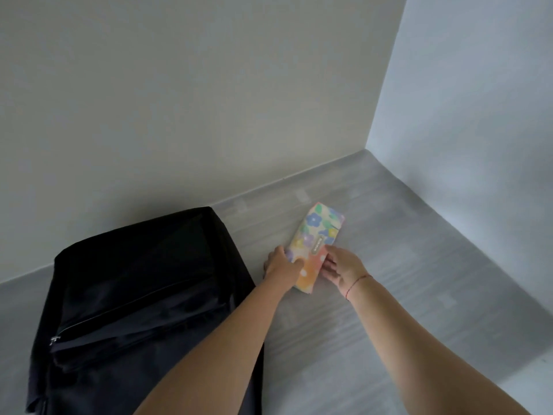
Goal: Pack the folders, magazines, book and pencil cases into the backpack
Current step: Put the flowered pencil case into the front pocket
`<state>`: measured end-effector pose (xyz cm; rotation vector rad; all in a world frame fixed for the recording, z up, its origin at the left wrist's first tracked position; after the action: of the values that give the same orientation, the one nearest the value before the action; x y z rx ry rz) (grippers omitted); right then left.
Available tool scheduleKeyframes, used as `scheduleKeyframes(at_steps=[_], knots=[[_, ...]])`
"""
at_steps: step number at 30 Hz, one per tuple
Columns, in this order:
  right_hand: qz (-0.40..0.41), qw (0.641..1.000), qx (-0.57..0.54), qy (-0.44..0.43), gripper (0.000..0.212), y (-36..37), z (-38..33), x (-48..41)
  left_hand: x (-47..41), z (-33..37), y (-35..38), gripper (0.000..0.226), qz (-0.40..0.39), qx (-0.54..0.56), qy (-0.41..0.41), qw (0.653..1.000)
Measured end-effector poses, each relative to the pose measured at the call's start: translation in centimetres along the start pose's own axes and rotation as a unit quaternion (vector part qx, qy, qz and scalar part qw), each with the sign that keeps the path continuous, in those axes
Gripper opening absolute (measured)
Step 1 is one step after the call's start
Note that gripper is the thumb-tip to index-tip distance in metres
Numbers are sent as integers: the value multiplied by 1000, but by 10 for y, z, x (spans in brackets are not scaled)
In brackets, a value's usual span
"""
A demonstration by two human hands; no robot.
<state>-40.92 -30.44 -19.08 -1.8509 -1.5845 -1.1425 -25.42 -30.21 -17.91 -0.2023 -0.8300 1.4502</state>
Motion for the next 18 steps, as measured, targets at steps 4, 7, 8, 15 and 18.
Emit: scheduleKeyframes(at_steps=[4,7,8,15,18], knots=[[-9,997,76,-17,28,0,-4,-10,3,14,20,43,-24,80,14,996],[-64,996,50,-25,26,2,-6,-3,15,32,10,37,-1,51,51,997],[-85,996,31,-25,22,3,-7,2,21,36,3,35,1,45,64,997],[-225,968,-3,-107,20,50,-20,76,90,57,-87,21,13,52,207,977],[-281,955,21,-95,28,86,-5,124,127,41,-159,10,157,-36,282,946]])
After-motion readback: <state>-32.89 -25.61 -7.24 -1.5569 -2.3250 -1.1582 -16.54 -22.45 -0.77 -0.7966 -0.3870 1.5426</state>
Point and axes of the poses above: each hand's wrist, its own x-axis away from the middle knuckle, its own y-axis out of the palm, z = x × y, the point moved 9 cm from there along -x, towards the middle knuckle, and after that the axes turned 11 degrees about y, right-handed, at the moved point
